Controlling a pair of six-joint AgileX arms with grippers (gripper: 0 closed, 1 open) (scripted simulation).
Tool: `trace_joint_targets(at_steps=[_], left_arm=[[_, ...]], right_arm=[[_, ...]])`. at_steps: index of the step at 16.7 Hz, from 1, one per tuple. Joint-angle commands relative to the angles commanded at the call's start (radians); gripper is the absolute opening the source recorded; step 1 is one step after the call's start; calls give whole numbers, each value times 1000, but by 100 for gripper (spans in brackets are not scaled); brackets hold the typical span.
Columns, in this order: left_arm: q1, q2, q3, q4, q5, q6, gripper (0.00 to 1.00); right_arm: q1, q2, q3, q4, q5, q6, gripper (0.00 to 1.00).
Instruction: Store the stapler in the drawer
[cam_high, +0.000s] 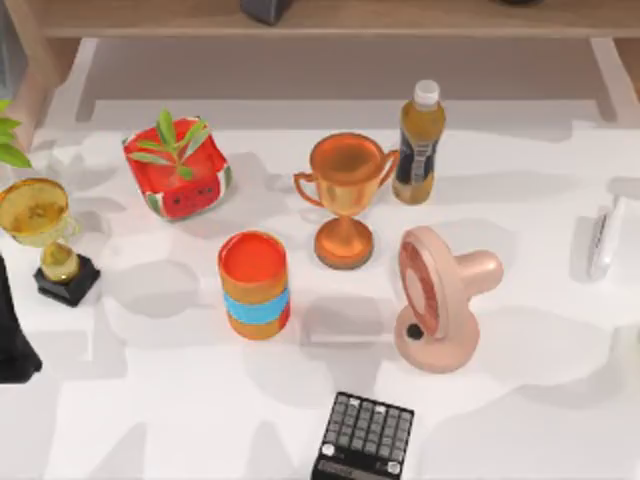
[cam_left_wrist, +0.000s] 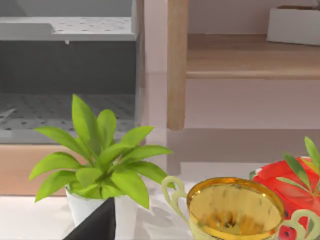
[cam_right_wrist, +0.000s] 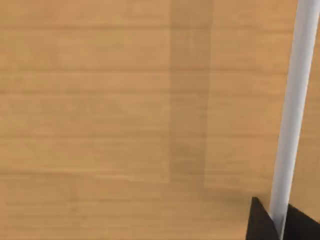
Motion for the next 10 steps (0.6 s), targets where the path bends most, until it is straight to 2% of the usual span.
trace_joint_targets(at_steps=[10], left_arm=[[0,0,0,0,0,0,100]], right_arm=[[-65,-122,-275,153,-67,2,0]])
